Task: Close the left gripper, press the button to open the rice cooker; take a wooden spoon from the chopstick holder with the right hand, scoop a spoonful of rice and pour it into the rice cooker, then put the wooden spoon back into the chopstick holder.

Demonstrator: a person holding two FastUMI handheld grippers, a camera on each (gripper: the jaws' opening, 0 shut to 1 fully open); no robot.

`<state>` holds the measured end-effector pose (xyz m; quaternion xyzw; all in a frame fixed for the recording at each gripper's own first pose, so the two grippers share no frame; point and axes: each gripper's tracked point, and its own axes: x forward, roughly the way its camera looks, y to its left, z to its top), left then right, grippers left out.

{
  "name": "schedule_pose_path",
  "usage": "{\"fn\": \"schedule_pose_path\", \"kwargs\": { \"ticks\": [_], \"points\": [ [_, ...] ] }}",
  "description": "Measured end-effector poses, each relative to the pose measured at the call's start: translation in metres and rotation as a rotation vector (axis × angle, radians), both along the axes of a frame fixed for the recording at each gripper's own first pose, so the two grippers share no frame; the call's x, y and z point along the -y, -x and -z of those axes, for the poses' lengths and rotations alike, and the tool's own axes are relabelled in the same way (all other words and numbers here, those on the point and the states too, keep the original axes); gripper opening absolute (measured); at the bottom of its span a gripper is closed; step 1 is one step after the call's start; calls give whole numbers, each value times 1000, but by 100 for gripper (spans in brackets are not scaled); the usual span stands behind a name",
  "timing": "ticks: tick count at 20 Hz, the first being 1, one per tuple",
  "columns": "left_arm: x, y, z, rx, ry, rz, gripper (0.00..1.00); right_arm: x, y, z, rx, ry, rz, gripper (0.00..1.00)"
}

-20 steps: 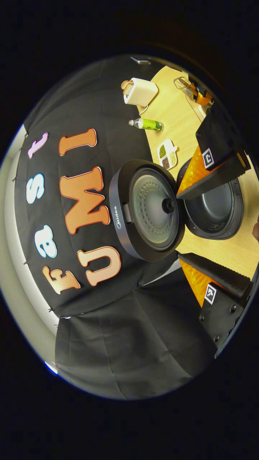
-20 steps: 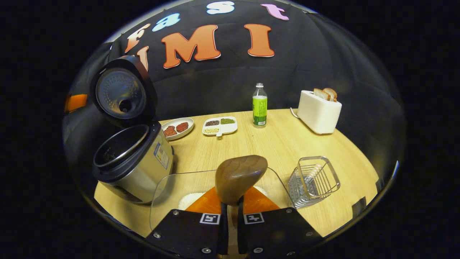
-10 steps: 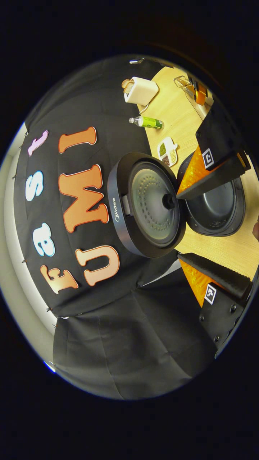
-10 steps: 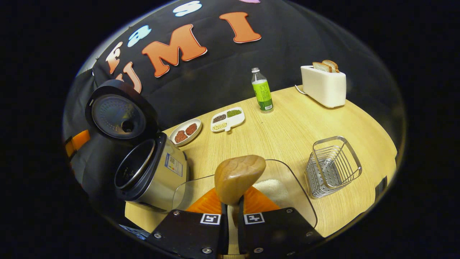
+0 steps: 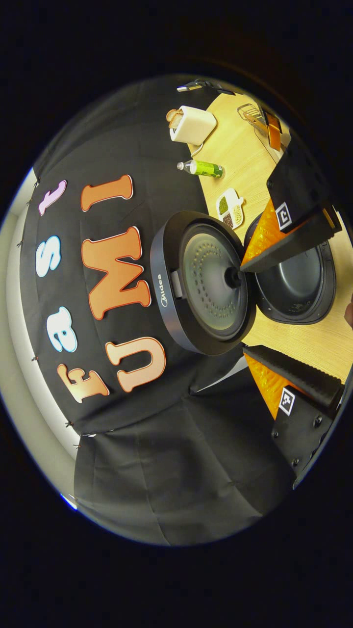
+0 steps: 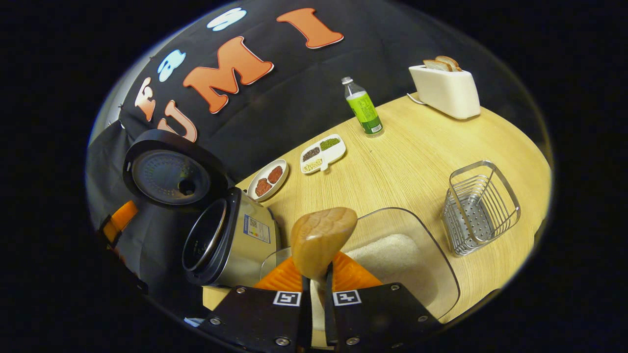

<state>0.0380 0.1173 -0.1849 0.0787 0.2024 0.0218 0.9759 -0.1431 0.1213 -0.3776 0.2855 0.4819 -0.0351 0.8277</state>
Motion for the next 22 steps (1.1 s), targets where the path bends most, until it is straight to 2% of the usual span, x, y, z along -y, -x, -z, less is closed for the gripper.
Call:
{"fn": "schedule_pose_path", "kwargs": {
  "ticks": [9, 11, 18, 20, 22],
  "points": [
    [-6, 4, -2, -5, -9, -15, 93, -16, 3, 6, -54, -202, 79, 10],
    [-6, 5, -1, -3, -15, -12, 93, -17, 3, 9, -68, -257, 130, 10],
    [-3, 1, 0, -6, -16, -13, 93, -18, 3, 8, -81, -377, 170, 10],
    [2, 0, -1, -4, -16, -5, 100, -13, 2, 5, -79, -423, 203, 10],
    [5, -1, -1, -4, -18, -3, 95, -11, -3, -2, -64, -474, 226, 10]
  ]
}}
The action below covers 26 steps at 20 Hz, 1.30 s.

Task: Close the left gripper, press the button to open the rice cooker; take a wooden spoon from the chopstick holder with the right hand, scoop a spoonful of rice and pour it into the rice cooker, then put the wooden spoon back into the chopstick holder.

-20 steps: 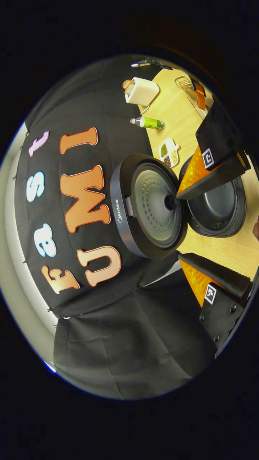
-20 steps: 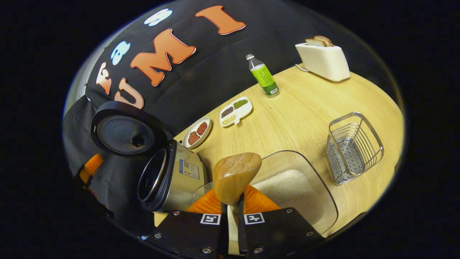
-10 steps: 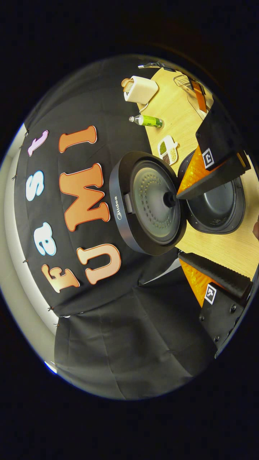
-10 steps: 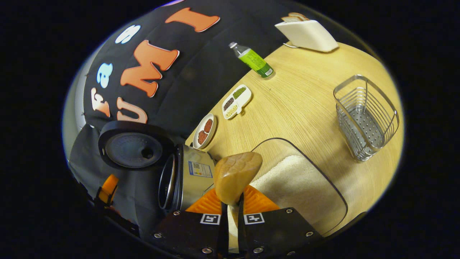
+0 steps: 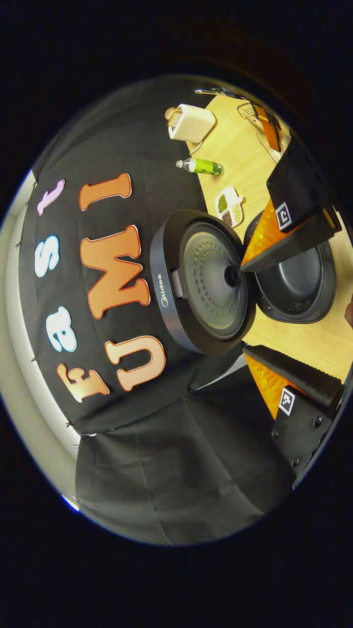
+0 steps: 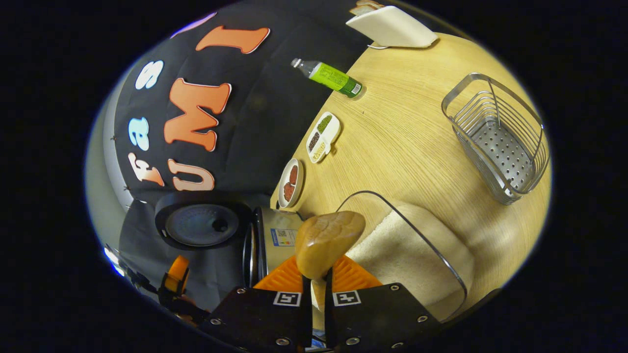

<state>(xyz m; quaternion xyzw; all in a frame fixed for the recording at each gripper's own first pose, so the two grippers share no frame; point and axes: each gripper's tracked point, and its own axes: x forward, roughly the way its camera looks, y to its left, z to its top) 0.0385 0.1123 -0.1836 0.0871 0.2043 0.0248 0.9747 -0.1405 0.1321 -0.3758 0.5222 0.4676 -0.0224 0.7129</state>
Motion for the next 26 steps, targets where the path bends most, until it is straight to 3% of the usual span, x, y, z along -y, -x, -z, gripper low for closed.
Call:
{"fn": "schedule_pose_path", "kwargs": {
  "ticks": [1, 3, 5, 6, 8, 9, 16, 17, 18, 19, 25, 26],
  "points": [
    [1, 0, 0, 0, 1, -1, 93, 3, -1, -2, 5, -14, 10, 9],
    [4, -1, 0, -1, 3, -4, 100, 13, -2, -1, 5, -20, 25, 9],
    [8, -3, -1, 1, 4, -4, 100, 22, -3, -3, 7, -45, 50, 10],
    [9, -3, -2, 2, 3, -4, 93, 28, -3, -7, 10, -68, 64, 10],
    [13, -3, -5, 6, -2, -4, 93, 37, -8, -15, 23, -122, 100, 10],
    [15, -4, -5, 7, -3, -3, 100, 41, -12, -21, 33, -150, 120, 9],
    [30, -7, -14, 31, 7, -12, 100, 56, -41, -73, 91, -390, 252, 9],
    [31, -7, -17, 35, 12, -15, 93, 54, -47, -79, 94, -421, 259, 10],
    [33, -6, -18, 40, 15, -19, 93, 53, -52, -86, 94, -453, 269, 9],
    [32, -5, -20, 46, 16, -24, 100, 49, -57, -91, 96, -474, 269, 9],
    [14, 7, -35, 82, 14, -74, 100, 19, -80, -116, 82, -549, 239, 9],
    [7, 10, -36, 87, 11, -87, 93, 14, -84, -120, 79, -560, 234, 9]
  ]
}}
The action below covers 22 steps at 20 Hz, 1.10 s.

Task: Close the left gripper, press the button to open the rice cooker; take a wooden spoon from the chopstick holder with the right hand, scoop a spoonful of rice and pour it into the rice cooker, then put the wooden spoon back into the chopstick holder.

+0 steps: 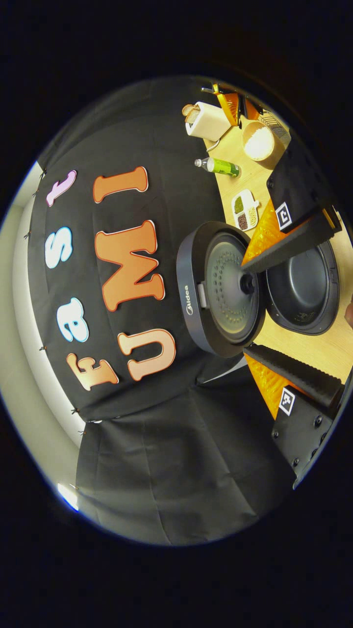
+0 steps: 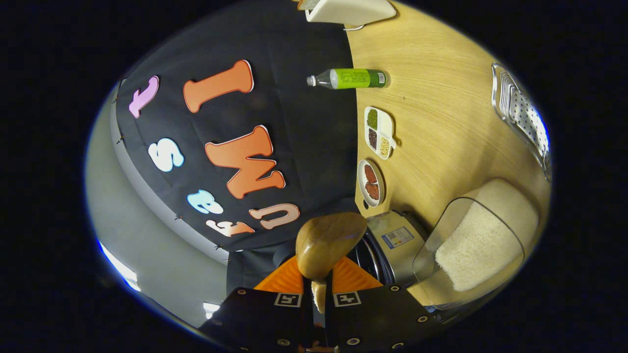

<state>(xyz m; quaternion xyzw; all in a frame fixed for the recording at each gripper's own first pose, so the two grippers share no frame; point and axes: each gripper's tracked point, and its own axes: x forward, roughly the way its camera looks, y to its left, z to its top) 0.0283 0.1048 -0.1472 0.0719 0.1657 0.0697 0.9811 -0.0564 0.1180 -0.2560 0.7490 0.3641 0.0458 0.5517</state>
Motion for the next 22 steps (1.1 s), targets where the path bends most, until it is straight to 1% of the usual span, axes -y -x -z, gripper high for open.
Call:
{"fn": "schedule_pose_path", "kwargs": {
  "ticks": [1, 2, 3, 5, 7, 9, 10, 12, 19, 22],
  "points": [
    [-6, 3, -2, 2, -3, -15, 93, -6, -6, -3, 2, -13, -7, 10],
    [-12, 5, -2, 5, -4, -30, 100, -12, -10, -8, 1, -23, -11, 9],
    [-18, 9, -3, 8, -6, -46, 93, -18, -16, -8, 3, -28, -19, 9],
    [-33, 17, -5, 11, -10, -82, 93, -32, -24, -8, -1, -16, -44, 9],
    [-48, 26, -8, 17, -15, -116, 100, -45, -31, -7, -4, 4, -74, 9],
    [-61, 35, -12, 28, -24, -144, 100, -57, -38, -9, -4, 1, -91, 10],
    [-67, 38, -14, 35, -31, -157, 93, -63, -43, -10, -3, -2, -97, 9],
    [-78, 45, -16, 39, -45, -182, 94, -76, -49, -10, -1, 7, -116, 9],
    [-108, 63, -11, 36, -51, -252, 99, -116, -66, -2, 16, 100, -183, 9],
    [-119, 67, -8, 31, -53, -275, 100, -130, -71, 4, 25, 169, -213, 9]
  ]
}}
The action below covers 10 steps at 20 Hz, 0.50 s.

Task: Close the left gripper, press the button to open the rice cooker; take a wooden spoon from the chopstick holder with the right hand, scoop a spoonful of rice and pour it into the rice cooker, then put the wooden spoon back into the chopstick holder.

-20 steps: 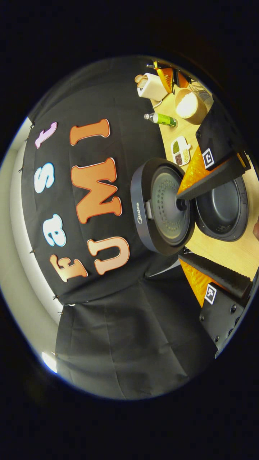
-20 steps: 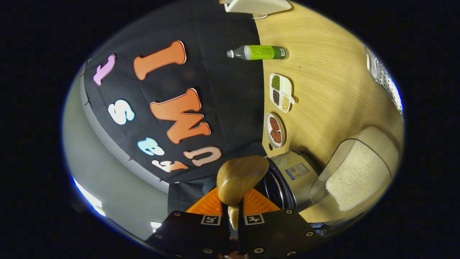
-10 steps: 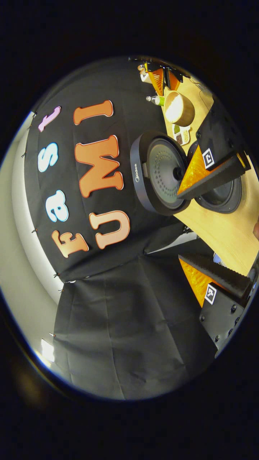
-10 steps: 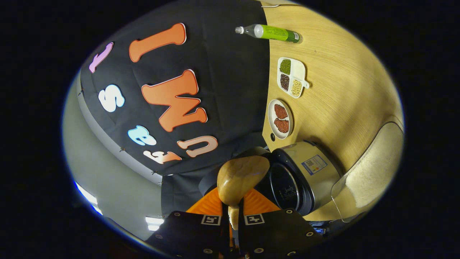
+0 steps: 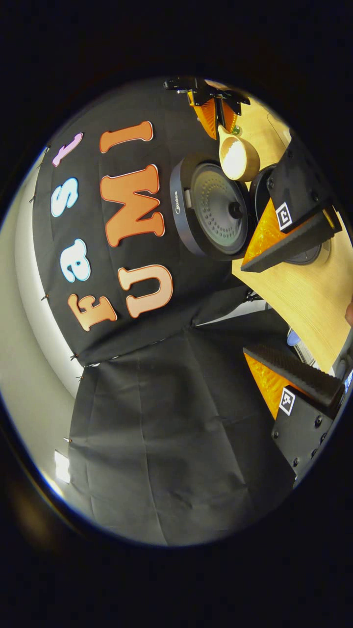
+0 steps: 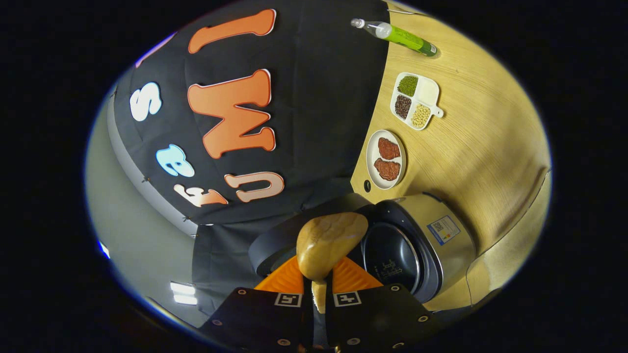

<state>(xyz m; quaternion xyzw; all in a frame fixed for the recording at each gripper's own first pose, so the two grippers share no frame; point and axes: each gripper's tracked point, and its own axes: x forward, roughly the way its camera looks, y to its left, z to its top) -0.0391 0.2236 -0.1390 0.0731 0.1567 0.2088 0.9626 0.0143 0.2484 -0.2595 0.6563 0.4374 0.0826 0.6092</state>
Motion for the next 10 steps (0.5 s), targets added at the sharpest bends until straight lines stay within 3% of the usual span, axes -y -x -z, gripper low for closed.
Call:
{"fn": "schedule_pose_path", "kwargs": {
  "ticks": [10],
  "points": [
    [-24, 14, 18, -29, 15, -44, 100, -19, -12, 30, 95, 317, -129, 9]
  ]
}}
